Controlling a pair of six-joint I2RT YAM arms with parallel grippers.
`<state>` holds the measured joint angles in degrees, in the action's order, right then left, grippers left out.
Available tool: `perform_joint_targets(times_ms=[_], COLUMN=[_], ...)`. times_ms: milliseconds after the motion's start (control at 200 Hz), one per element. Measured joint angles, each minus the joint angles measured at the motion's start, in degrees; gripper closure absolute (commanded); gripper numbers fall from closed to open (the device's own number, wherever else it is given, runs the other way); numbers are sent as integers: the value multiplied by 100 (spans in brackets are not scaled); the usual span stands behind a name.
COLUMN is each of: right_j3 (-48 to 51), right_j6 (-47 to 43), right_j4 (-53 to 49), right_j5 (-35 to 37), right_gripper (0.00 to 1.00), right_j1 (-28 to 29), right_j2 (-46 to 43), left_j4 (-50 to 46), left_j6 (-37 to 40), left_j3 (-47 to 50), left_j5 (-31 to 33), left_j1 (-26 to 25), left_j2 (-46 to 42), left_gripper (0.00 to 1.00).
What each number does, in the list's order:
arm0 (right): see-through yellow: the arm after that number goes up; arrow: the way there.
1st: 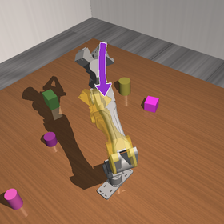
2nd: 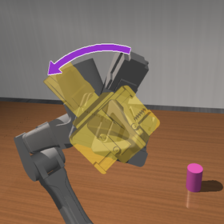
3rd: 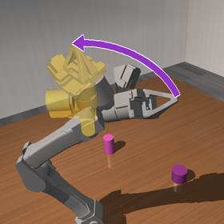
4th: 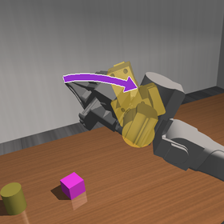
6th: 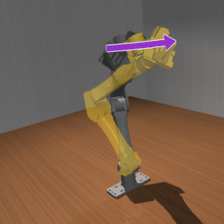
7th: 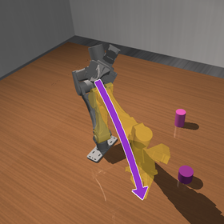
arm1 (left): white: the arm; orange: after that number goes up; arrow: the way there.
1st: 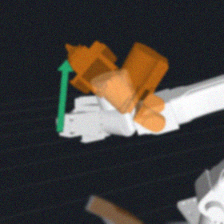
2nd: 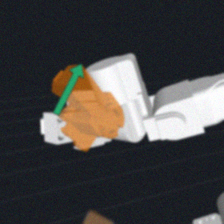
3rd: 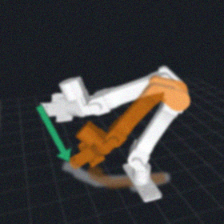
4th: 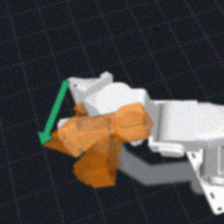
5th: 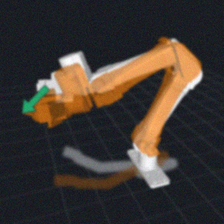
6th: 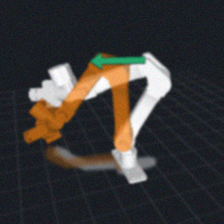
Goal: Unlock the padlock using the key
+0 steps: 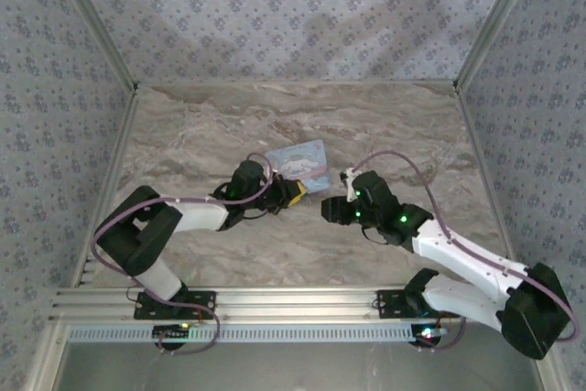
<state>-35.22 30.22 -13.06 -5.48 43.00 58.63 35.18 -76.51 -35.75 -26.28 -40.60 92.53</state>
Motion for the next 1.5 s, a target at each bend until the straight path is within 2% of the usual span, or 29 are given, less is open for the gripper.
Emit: perform_joint_targets(times_ms=[210, 410, 924, 1004, 1084, 1159, 1204, 1259, 1324, 1384, 1499], right_j3=[-634, -990, -1539, -1541, -1552, -1569, -1572, -1574, -1611, -1672, -1687], right_j6=[-651, -1040, -1528, -1578, -1633, -1661, -1722, -1746, -1816, -1906, -1963], right_j4=[-197, -223, -269, -269, -280, -286, -289, -297, -339, -378, -391], right_j5=[348, 603, 791, 800, 835, 872, 874, 892, 887, 896, 868], right_gripper=[50, 51, 52, 58, 60, 73, 77, 89, 95, 100, 100], right_j1=[481, 516, 542, 542, 542, 542, 542, 542, 542, 553, 553], right_j2=[894, 1502, 2269, 2304, 2332, 2350, 2354, 2356, 2376, 2393, 2409], left_j4=[-116, -179, -201, -201, -201, -199, -199, -201, -208, -234, -245], left_j6=[0, 2, -4, -4, -4, -4, -4, -4, -2, -4, -2], left_j3=[-131, -144, -144, -144, -144, -144, -144, -144, -144, -144, -144], left_j5=[-26, -83, -195, -227, -245, -249, -258, -273, -264, -258, -251], left_j1=[0, 0, 48, 48, 52, 61, 66, 66, 74, 98, 107], left_j2=[-20, -20, -61, -61, -61, -61, -61, -61, -61, -61, -61], left_gripper=[100, 100, 100, 100, 100, 100, 100, 100, 100, 100, 100])
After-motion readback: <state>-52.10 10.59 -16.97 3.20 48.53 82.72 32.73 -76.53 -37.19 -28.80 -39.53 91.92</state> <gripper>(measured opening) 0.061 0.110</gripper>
